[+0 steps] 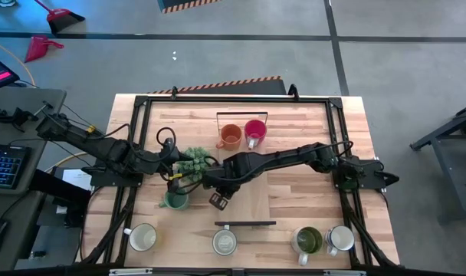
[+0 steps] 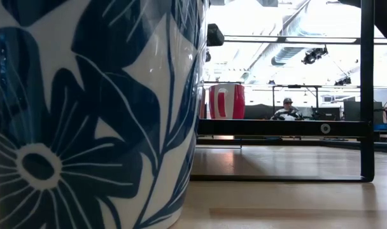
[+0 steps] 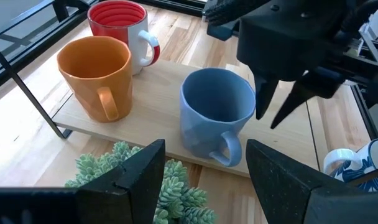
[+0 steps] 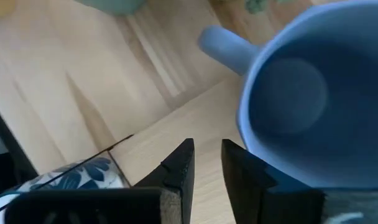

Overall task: Place coffee mugs
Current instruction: Put the purple mug on the shelf

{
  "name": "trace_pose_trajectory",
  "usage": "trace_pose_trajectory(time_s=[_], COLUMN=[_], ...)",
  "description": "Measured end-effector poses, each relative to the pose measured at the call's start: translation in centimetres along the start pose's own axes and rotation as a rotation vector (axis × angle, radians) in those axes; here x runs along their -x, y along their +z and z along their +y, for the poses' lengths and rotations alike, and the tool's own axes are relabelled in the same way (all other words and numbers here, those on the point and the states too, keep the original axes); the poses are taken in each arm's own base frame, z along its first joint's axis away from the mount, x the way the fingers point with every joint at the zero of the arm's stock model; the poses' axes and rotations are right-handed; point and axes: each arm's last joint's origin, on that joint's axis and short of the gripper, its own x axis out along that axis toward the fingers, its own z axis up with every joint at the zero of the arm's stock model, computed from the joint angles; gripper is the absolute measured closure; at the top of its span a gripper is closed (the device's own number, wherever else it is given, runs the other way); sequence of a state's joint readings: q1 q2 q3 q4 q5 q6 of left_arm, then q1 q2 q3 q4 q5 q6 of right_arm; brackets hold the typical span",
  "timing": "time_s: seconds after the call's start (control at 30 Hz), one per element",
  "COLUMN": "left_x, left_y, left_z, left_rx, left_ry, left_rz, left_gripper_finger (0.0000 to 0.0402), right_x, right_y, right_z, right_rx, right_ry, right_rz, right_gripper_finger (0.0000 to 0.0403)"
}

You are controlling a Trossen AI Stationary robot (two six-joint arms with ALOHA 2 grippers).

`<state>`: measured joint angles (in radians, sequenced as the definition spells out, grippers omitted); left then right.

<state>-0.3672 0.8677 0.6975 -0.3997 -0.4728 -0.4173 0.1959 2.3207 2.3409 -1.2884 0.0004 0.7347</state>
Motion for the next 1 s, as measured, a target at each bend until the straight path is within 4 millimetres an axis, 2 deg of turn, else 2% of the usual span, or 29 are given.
trace_pose_trajectory(time_s=[1.0], left_x=[0.0], left_y=[0.0], left_z=[0.0], left_rx=[0.001], left_ry=[0.0], left_rz=[0.0], left_gripper_finger=[0.0188], right_x=[0.1], right_y=[1.7], right_z=[-3.1], right_rx=[-0.044], right_ry=[-0.136], right_rz=[-0.017], right_gripper_finger=[0.0332])
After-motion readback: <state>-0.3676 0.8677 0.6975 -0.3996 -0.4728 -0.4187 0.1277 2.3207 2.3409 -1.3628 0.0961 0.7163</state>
